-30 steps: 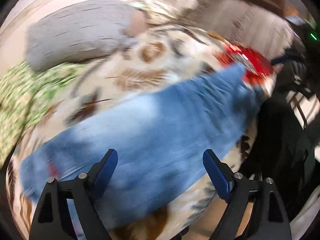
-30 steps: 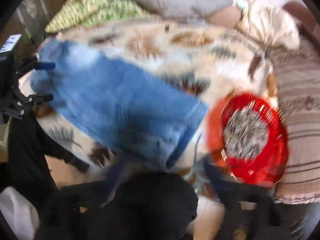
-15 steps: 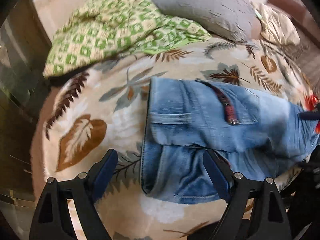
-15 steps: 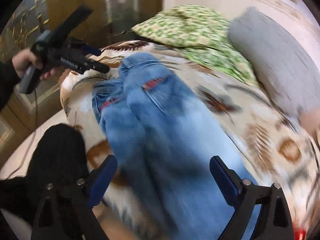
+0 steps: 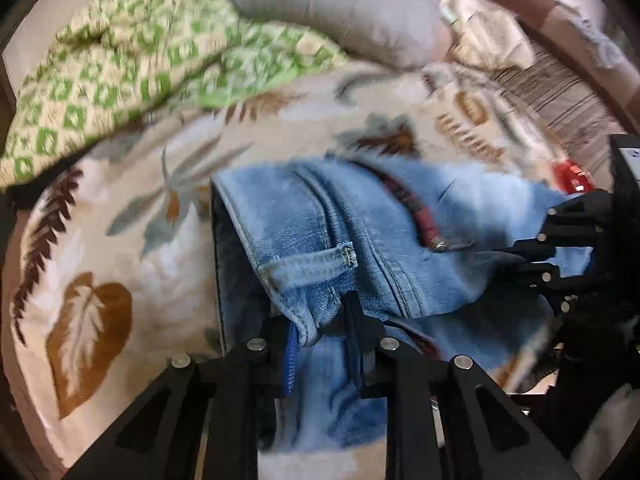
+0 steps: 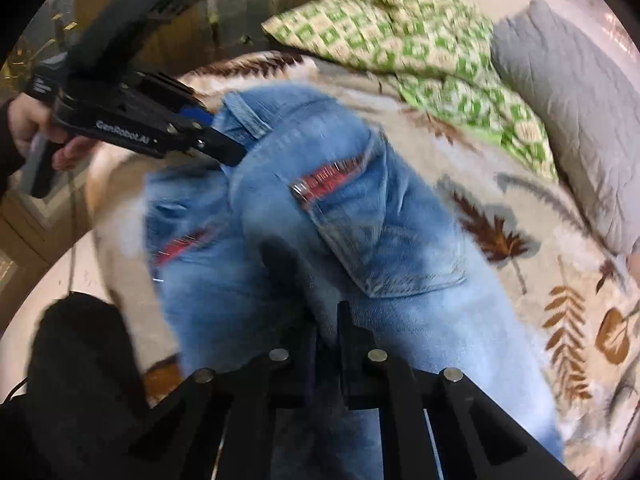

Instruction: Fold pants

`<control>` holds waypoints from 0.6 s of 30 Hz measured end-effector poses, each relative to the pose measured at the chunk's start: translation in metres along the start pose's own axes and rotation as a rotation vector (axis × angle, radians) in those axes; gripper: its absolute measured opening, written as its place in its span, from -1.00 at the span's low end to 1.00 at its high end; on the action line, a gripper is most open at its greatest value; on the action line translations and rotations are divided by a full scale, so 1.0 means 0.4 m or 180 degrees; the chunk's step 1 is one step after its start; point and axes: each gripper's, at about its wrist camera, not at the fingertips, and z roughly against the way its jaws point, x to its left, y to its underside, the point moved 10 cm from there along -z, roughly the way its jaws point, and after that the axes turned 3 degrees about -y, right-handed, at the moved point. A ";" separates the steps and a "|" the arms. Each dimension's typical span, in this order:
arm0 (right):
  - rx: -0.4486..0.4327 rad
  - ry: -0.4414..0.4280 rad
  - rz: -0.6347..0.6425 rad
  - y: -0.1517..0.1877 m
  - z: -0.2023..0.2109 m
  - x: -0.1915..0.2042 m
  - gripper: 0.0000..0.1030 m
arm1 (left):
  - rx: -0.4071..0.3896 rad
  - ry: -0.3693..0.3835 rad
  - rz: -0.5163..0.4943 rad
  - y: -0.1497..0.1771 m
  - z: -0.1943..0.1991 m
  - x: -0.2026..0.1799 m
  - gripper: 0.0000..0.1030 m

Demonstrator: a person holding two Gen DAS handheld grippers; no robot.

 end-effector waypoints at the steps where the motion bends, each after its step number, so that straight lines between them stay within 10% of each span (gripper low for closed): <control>1: -0.0048 -0.0037 0.0025 -0.004 0.026 0.006 -0.84 | -0.0051 0.0060 0.0040 0.002 0.033 -0.002 -0.61; 7: -0.0062 -0.0322 0.0047 0.035 0.066 0.081 -0.80 | 0.0200 0.0148 0.0147 0.115 0.067 -0.017 -0.56; 9: 0.0150 -0.0350 -0.0059 0.074 0.002 0.102 -0.32 | 0.0544 -0.0185 0.0117 0.175 -0.018 0.009 -0.14; 10: 0.0312 -0.0269 -0.0098 0.093 -0.040 0.097 0.38 | 0.0693 -0.0365 0.0140 0.205 -0.063 0.025 0.53; 11: 0.0419 -0.0117 -0.0129 0.110 -0.074 0.085 0.62 | 0.0770 -0.0569 0.0178 0.222 -0.089 0.044 0.93; 18: 0.0024 -0.0145 -0.0566 0.137 0.047 0.009 0.61 | -0.0007 -0.0925 0.0340 0.134 0.089 0.052 0.96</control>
